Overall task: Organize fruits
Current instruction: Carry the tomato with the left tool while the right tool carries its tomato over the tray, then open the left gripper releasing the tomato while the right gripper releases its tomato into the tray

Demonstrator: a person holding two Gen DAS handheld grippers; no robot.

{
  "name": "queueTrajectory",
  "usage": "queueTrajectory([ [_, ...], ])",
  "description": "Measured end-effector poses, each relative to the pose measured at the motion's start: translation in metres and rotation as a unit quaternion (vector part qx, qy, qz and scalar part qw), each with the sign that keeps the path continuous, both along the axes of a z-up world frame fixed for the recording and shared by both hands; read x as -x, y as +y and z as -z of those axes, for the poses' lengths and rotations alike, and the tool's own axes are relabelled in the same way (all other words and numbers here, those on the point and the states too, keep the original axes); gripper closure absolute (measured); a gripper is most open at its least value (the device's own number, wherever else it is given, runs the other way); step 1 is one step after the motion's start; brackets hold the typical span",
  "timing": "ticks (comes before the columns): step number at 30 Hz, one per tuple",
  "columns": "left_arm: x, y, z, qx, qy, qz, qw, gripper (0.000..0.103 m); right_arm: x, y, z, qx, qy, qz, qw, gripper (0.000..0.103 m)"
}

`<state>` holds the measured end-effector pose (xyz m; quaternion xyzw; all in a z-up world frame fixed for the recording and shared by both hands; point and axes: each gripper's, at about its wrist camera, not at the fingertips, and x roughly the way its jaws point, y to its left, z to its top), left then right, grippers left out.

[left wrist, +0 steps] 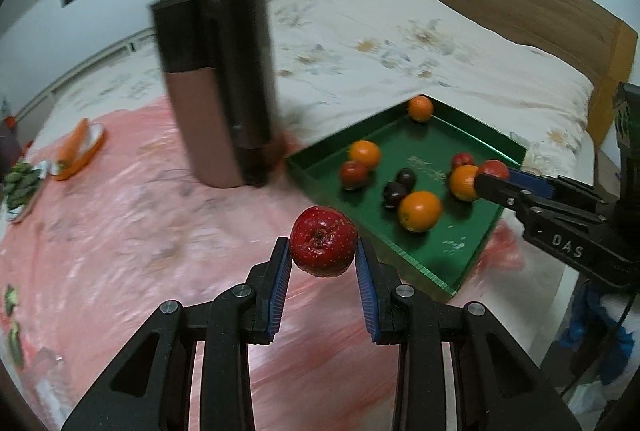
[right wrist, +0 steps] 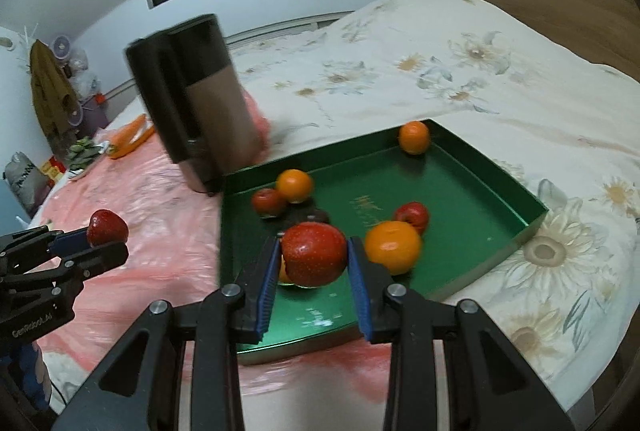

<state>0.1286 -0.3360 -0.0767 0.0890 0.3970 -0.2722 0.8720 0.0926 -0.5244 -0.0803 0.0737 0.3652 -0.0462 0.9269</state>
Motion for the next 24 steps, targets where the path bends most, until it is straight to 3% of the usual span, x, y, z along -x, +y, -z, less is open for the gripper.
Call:
queueTrajectory([
  [12, -0.004, -0.068, 0.023, -0.007, 0.025, 0.062, 0.9978, 0.075, -0.008, -0.015, 0.022, 0.032, 0.032, 0.0, 0.999, 0.071],
  [20, -0.003, -0.081, 0.034, -0.014, 0.043, 0.074, 0.9962, 0.075, -0.009, -0.017, 0.027, 0.037, 0.045, 0.003, 0.998, 0.07],
  [24, -0.002, -0.081, 0.035, -0.015, 0.041, 0.076, 0.9961, 0.063, -0.009, -0.017, 0.028, 0.039, 0.051, 0.006, 0.998, 0.07],
])
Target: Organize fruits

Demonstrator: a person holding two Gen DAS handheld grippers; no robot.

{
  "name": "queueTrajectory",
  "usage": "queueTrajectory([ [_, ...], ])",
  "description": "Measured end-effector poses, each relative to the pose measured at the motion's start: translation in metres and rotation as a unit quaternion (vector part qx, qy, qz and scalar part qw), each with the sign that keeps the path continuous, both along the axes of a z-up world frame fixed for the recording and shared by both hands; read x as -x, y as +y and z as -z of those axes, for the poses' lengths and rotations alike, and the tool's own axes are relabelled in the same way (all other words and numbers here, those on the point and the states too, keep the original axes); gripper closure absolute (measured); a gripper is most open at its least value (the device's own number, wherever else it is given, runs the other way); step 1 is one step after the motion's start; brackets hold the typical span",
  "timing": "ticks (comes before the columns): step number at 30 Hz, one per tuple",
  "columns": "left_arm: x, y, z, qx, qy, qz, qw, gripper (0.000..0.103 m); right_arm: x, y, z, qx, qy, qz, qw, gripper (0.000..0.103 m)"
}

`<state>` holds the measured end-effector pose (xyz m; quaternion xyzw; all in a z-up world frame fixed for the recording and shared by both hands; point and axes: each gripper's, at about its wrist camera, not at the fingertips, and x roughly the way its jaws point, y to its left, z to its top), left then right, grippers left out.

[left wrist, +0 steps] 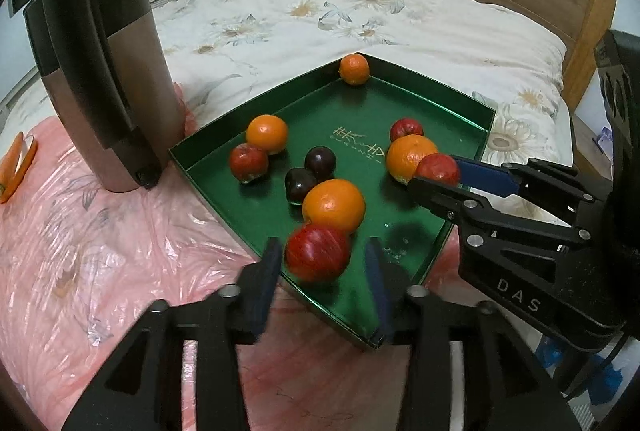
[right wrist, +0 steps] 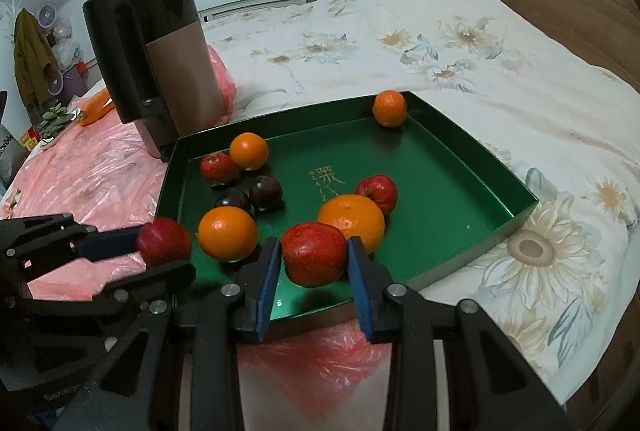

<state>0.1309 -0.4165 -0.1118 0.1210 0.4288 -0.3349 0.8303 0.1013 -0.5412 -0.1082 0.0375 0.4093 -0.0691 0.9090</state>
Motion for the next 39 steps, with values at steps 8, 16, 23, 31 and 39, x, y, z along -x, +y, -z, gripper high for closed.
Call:
queueTrajectory([
  [8, 0.0, -0.001, 0.001, -0.006, 0.001, 0.005, 1.0, 0.063, -0.002, -0.001, 0.005, 0.005, 0.017, 0.004, 1.0, 0.07],
  [16, 0.005, 0.011, -0.012, 0.01, -0.012, -0.004, 0.9999, 0.047, 0.0, 0.001, 0.0, 0.01, 0.017, 0.009, 1.0, 0.025],
  [23, 0.01, 0.04, -0.027, 0.022, -0.023, -0.031, 0.999, 0.042, 0.005, 0.018, -0.015, 0.016, 0.004, 0.002, 1.0, 0.008],
  [31, 0.021, 0.101, -0.051, 0.034, -0.066, -0.098, 0.9924, 0.02, 0.005, 0.065, -0.036, 0.024, -0.019, -0.036, 0.999, 0.0],
  [39, 0.031, 0.16, -0.063, 0.033, -0.094, -0.161, 0.9819, 0.007, 0.005, 0.112, -0.047, 0.026, -0.034, -0.065, 0.997, 0.0],
])
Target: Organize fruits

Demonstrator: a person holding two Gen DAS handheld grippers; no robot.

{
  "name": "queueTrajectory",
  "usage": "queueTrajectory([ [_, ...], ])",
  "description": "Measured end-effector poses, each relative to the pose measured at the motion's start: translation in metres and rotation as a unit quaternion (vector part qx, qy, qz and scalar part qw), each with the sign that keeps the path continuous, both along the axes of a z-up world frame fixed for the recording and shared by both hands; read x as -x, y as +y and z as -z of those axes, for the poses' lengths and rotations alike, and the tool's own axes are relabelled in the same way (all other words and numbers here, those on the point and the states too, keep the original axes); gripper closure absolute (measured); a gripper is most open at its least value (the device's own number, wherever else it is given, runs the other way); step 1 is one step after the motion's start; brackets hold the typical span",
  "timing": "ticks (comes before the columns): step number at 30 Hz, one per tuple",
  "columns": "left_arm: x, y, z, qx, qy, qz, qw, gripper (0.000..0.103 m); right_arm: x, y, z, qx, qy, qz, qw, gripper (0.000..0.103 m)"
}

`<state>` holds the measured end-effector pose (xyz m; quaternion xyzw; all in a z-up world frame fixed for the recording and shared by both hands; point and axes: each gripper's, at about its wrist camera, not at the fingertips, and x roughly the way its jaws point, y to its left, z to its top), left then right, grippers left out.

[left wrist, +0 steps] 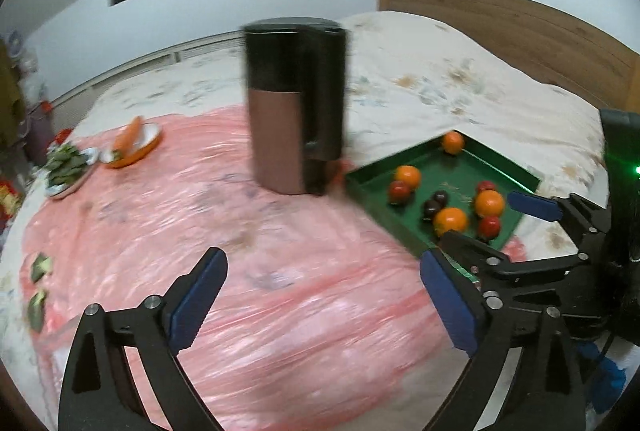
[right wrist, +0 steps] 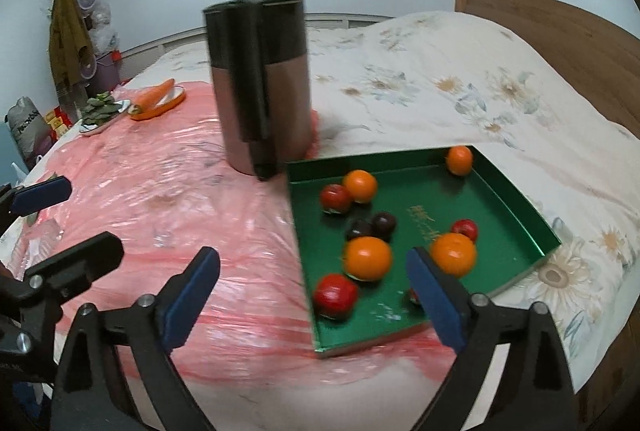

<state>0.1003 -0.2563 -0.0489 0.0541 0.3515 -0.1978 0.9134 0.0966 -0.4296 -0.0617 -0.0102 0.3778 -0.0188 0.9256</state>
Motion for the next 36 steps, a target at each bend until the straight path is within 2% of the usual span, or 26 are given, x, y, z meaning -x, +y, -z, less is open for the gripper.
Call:
queueTrajectory([
  [4, 0.005, 0.028, -0.005, -0.011, -0.016, -0.035, 0.9992, 0.002, 0.0, 0.023, -0.005, 0.01, -0.013, -0.012, 1.0, 0.0],
  [10, 0.007, 0.079, -0.01, -0.01, -0.038, -0.084, 0.9957, 0.002, 0.0, 0.049, -0.013, 0.017, -0.034, -0.016, 0.999, 0.0],
  [21, 0.011, 0.147, -0.007, 0.007, -0.026, -0.139, 0.9899, 0.002, -0.004, 0.08, -0.02, 0.017, -0.04, -0.02, 0.999, 0.0],
  [28, 0.012, 0.17, -0.009, 0.016, -0.032, -0.161, 0.9864, 0.002, -0.005, 0.091, -0.021, 0.026, -0.039, -0.028, 0.999, 0.0],
  [36, 0.011, 0.176, -0.007, 0.015, -0.036, -0.169, 0.9849, 0.002, -0.006, 0.09, -0.02, 0.03, -0.036, -0.024, 0.999, 0.0],
])
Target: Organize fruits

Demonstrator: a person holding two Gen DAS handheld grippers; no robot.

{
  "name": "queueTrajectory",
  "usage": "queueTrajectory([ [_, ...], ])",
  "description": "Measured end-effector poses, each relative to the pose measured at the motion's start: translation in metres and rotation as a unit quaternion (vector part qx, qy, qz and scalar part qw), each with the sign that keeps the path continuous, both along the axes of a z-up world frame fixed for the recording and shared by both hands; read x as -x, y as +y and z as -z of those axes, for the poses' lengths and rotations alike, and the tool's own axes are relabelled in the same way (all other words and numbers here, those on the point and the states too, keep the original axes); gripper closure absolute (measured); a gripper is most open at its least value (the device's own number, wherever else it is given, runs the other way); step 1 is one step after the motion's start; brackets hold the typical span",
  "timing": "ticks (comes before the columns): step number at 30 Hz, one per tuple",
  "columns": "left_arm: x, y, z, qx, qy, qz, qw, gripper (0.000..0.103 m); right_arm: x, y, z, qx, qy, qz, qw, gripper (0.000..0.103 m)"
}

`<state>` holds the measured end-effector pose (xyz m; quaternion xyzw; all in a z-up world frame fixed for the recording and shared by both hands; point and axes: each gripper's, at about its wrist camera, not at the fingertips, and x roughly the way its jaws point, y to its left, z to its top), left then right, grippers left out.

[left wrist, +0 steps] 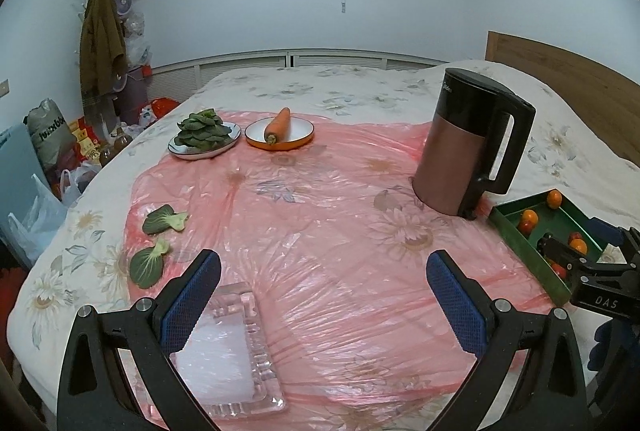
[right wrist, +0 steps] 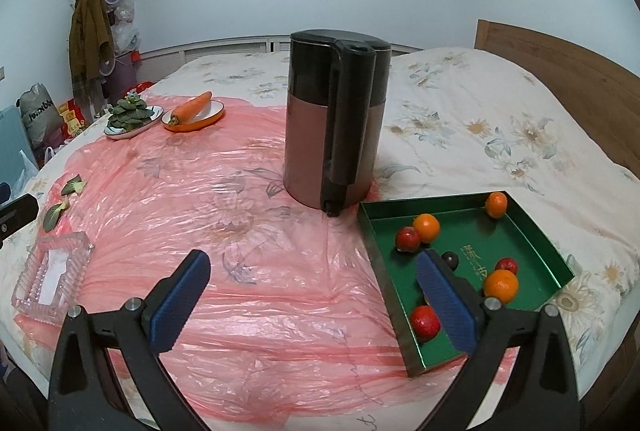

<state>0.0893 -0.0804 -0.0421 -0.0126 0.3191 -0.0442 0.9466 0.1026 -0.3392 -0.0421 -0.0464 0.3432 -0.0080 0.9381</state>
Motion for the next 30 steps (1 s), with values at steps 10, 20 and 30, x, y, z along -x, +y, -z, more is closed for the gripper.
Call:
queueTrajectory([
  [10, -0.0009, -0.0007, 0.0016, -0.006, 0.004, 0.001, 1.0, 0.002, 0.0, -0.0058, 0.0007, -0.002, 0.001, 0.008, 1.0, 0.0],
  [20, -0.003, -0.0001, 0.0034, -0.008, 0.01, 0.002, 0.9999, 0.002, 0.0011, -0.0081, 0.0008, -0.002, -0.003, 0.013, 1.0, 0.0],
  [30, -0.0042, 0.0022, 0.0049, -0.007, 0.015, 0.002, 0.9999, 0.002, 0.0009, -0.0084, 0.001, 0.003, -0.004, 0.014, 1.0, 0.0],
])
